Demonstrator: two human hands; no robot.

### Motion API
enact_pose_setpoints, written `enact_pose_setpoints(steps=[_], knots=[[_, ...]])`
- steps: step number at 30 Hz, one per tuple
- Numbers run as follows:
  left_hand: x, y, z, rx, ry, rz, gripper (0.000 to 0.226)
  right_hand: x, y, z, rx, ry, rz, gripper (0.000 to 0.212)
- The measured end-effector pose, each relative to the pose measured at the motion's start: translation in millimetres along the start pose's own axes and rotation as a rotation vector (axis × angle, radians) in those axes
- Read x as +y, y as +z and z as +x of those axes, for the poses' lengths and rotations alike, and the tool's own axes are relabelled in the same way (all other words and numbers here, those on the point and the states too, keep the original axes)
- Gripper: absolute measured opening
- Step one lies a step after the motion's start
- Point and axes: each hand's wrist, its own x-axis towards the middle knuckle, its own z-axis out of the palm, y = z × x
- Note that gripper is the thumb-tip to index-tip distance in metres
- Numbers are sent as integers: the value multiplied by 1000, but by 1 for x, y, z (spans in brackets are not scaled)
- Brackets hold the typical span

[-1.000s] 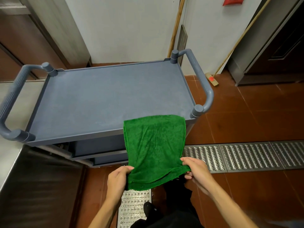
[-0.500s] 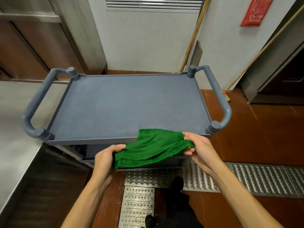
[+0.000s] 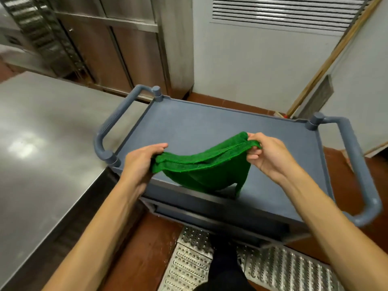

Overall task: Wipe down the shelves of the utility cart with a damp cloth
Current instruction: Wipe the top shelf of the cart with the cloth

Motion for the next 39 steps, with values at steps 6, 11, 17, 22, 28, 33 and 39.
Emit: enact_pose_setpoints(steps=[6, 11, 17, 22, 28, 33, 39], knots=[[44, -3, 62, 158, 35, 9, 19, -32, 60, 97, -60, 67, -78, 9], [89, 10, 136, 231, 63, 52, 19, -63, 114, 179, -91, 77, -111, 11], [146, 31, 215, 365, 196, 128, 16, -95, 161, 270, -158, 5, -187, 21], [163, 32, 263, 402, 302, 269, 16, -79, 163, 326, -135, -230, -358, 22], [78, -1, 302, 431, 145, 565, 26, 30, 122, 356, -168, -252, -799, 25], [1, -39, 302, 365, -46, 766, 21, 100, 97, 334, -236, -70, -970, 21], [-44, -80, 287, 297, -120, 796, 23, 128, 90, 291, -133, 22, -936, 20]])
